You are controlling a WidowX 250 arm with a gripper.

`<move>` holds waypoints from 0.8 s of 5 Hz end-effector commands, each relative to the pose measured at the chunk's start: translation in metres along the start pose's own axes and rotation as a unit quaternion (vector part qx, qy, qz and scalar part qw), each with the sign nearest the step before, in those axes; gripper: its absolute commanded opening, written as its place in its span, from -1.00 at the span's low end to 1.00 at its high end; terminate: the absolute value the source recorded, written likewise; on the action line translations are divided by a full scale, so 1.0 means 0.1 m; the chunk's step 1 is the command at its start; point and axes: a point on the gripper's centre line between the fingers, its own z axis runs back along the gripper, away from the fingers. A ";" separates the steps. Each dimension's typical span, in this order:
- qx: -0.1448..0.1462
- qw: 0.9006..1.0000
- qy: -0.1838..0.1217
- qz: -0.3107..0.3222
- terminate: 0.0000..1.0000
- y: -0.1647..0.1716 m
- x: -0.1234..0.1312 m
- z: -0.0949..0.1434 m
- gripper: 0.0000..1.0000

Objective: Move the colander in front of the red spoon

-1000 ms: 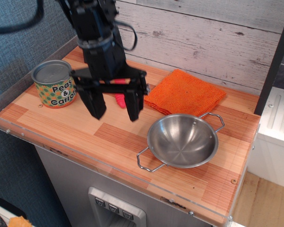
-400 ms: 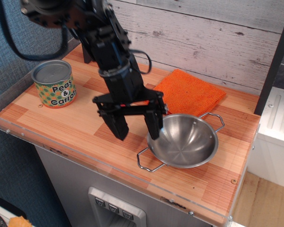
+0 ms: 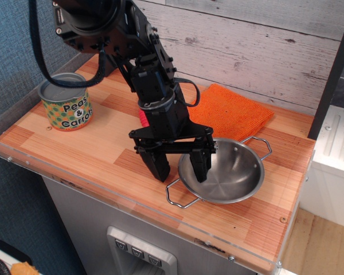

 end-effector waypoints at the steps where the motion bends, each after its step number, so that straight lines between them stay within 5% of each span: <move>1: -0.005 0.999 -0.029 -0.015 -1.00 -0.02 0.07 0.09 -1.00; 3: -0.005 0.999 -0.041 -0.017 -1.00 0.10 0.03 0.15 -1.00; 4: -0.031 0.998 -0.060 -0.006 -1.00 0.19 -0.02 0.39 -1.00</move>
